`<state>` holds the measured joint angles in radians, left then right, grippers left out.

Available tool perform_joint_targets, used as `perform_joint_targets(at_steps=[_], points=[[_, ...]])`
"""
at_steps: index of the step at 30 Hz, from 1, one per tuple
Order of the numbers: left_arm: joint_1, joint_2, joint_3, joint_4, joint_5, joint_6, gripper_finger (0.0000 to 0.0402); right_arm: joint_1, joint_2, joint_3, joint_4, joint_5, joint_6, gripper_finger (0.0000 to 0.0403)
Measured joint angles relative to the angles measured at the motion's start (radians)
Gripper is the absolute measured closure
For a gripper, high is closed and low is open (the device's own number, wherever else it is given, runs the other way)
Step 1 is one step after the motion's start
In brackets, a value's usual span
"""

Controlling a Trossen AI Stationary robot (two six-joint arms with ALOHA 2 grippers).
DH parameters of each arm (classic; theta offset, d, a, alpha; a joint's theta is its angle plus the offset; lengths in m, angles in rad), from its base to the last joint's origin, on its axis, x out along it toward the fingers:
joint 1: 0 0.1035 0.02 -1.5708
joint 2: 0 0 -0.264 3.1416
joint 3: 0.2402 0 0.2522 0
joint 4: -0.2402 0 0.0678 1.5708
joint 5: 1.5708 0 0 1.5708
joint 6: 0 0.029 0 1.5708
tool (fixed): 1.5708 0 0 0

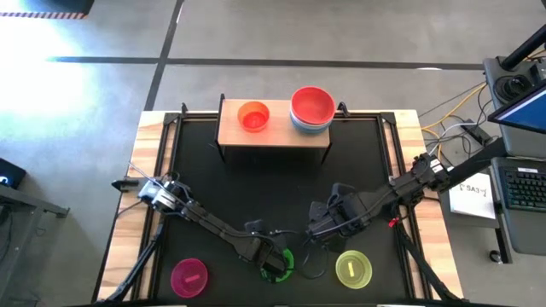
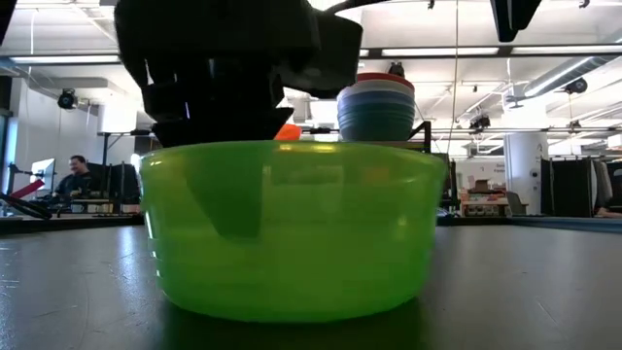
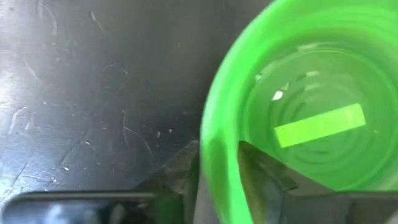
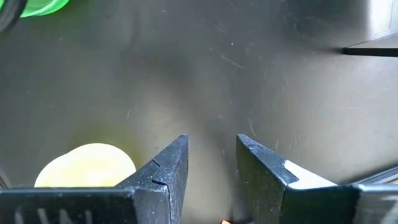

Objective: Place and stack bowls onto a shelf
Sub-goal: Stack the green bowl on top of the light orange bowl on the shelf

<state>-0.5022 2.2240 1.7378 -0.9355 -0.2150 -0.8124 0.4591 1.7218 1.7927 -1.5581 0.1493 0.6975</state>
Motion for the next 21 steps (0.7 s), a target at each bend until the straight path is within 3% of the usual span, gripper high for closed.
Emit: perform_joint_targets(at_steps=[5, 15, 21], points=[[0.005, -0.005, 0.001, -0.002, 0.021, 0.026, 0.0391, -0.001, -0.004, 0.0, -0.002, 0.0, -0.004, 0.028], [0.033, -0.106, 0.0, -0.052, 0.068, 0.1, 0.0401, -0.001, -0.049, 0.0, -0.008, 0.001, -0.007, 0.028], [0.048, -0.232, 0.0, -0.106, -0.001, 0.158, 0.0401, -0.001, -0.087, 0.0, -0.009, 0.0, 0.001, 0.028]])
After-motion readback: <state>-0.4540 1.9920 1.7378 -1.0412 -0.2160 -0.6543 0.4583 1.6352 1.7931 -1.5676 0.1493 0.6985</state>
